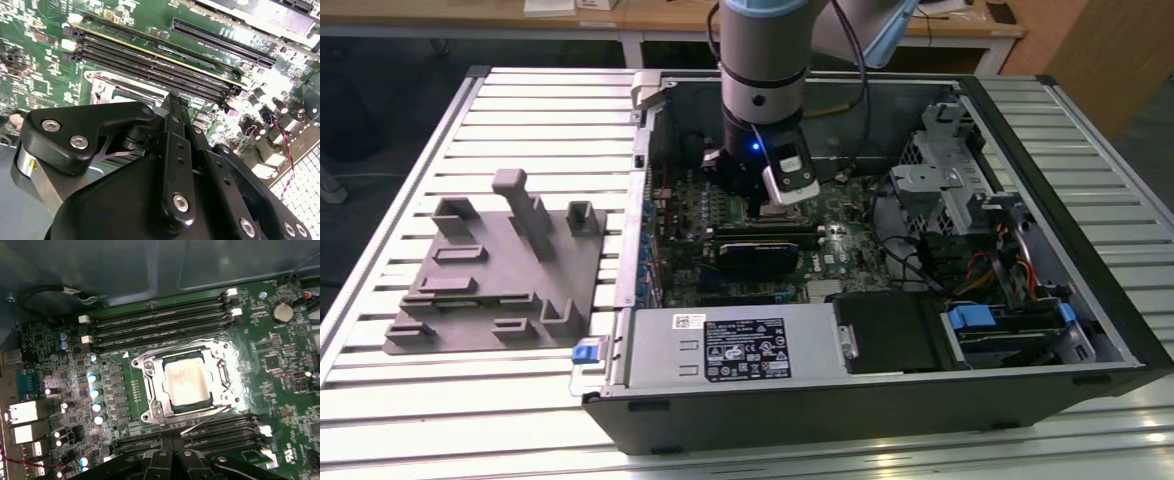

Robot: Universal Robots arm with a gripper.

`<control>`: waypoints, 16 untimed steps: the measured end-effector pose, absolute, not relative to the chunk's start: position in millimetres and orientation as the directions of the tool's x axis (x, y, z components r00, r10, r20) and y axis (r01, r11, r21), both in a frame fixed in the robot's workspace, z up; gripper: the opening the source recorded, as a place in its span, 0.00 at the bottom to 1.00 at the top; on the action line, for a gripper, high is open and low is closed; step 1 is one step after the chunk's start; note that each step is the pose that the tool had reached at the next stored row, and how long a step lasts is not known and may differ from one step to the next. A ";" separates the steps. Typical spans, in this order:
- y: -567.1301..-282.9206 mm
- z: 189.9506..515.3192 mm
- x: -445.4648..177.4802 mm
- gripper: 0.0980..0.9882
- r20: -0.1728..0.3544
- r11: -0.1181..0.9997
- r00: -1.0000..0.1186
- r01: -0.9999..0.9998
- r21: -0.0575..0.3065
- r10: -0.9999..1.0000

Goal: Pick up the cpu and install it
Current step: 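Install the second cpu locking lever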

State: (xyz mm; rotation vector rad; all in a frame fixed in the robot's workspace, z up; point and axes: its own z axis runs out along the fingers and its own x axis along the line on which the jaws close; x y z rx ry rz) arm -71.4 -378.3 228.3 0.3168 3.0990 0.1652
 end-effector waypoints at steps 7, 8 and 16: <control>-385.3 220.3 -73.4 0.01 -0.010 0.975 -0.981 0.191 0.113 0.194; -386.1 219.4 -73.5 0.01 -0.009 0.975 -0.981 0.190 0.116 0.193; -389.9 214.1 -75.8 0.01 0.001 0.970 -0.985 0.172 0.172 0.175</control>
